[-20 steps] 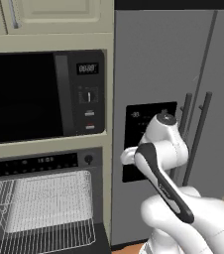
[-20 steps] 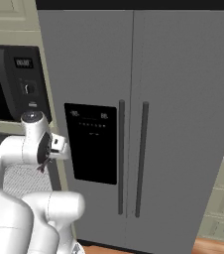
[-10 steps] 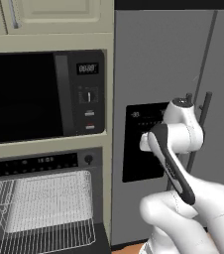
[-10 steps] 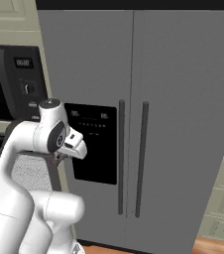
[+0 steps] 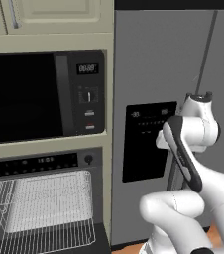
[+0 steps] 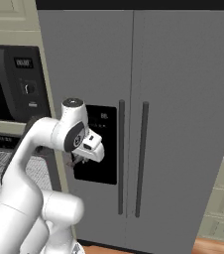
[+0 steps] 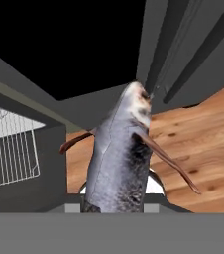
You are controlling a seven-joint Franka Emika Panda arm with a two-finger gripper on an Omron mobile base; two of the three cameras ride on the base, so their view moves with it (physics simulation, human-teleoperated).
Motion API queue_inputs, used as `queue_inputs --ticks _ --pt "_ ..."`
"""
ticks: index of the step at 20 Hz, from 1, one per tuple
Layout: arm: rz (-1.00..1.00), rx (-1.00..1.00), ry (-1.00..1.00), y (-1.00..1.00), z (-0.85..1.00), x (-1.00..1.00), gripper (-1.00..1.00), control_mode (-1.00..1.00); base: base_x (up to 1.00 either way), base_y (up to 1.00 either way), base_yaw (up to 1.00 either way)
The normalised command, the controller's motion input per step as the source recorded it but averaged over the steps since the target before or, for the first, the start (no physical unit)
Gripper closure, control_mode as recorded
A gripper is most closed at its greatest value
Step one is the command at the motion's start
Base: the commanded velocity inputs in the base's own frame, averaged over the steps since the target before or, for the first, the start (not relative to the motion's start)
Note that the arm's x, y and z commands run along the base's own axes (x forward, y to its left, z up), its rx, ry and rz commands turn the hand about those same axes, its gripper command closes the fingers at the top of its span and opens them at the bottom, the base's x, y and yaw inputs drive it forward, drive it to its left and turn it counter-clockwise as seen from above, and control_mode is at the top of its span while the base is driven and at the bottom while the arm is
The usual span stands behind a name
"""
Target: Take the fish from the oven and place it on the plate on the counter.
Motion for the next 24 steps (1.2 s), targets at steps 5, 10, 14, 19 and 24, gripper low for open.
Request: queue_inputs --ticks 5,10,14,19,24 --pt "0.00 0.01 0.00 -0.45 0.00 0.00 1.00 -1.00 0.00 0.00 0.00" --pt "0.00 0.06 0.00 -0.65 -0.01 -0.04 1.00 -1.00 0.00 0.00 0.00" --pt "0.00 0.00 0.00 0.00 0.00 0.00 1.00 1.00 -0.01 -0.85 0.00" --pt "0.00 0.00 0.00 0.00 0.00 0.00 1.00 1.00 -0.02 -0.86 0.00" --pt "0.00 0.00 0.00 0.00 0.00 0.00 1.00 1.00 0.00 -0.96 0.06"
